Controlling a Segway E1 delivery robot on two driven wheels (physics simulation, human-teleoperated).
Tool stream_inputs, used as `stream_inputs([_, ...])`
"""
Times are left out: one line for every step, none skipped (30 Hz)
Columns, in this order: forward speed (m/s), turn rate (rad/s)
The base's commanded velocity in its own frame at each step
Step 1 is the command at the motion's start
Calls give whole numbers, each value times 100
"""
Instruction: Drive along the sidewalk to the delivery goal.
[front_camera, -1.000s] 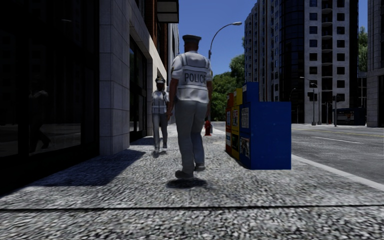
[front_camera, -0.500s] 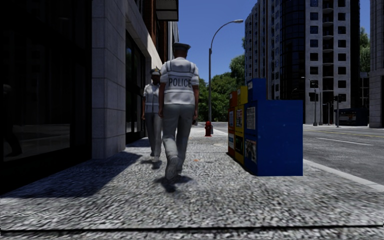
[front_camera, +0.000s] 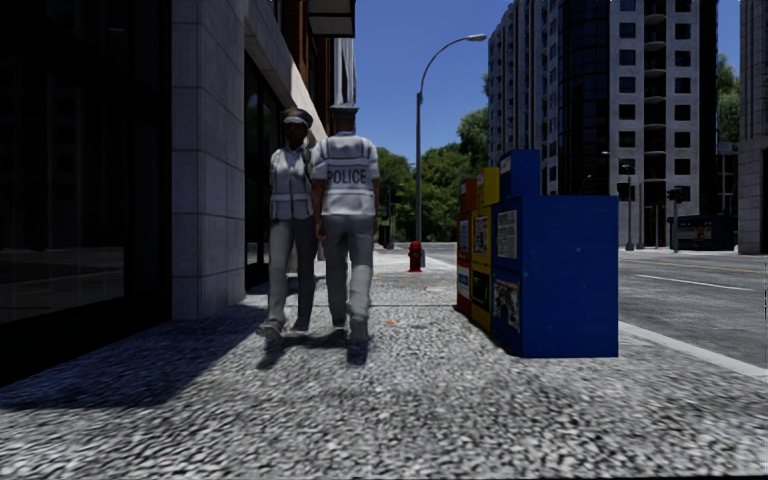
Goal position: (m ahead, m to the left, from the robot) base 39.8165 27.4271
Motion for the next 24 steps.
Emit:
stream_inputs([86, -64])
stream_inputs([89, -64])
stream_inputs([90, -64])
stream_inputs([91, -64])
stream_inputs([91, -64])
stream_inputs([91, -64])
stream_inputs([91, -64])
stream_inputs([91, -64])
stream_inputs([91, -64])
stream_inputs([91, -64])
stream_inputs([91, -64])
stream_inputs([92, -64])
stream_inputs([92, -62])
stream_inputs([92, -41])
stream_inputs([92, -41])
stream_inputs([92, -20])
stream_inputs([92, 0])
stream_inputs([92, 0])
stream_inputs([92, 0])
stream_inputs([92, 0])
stream_inputs([92, 0])
stream_inputs([93, 23])
stream_inputs([93, 45])
stream_inputs([93, 45])
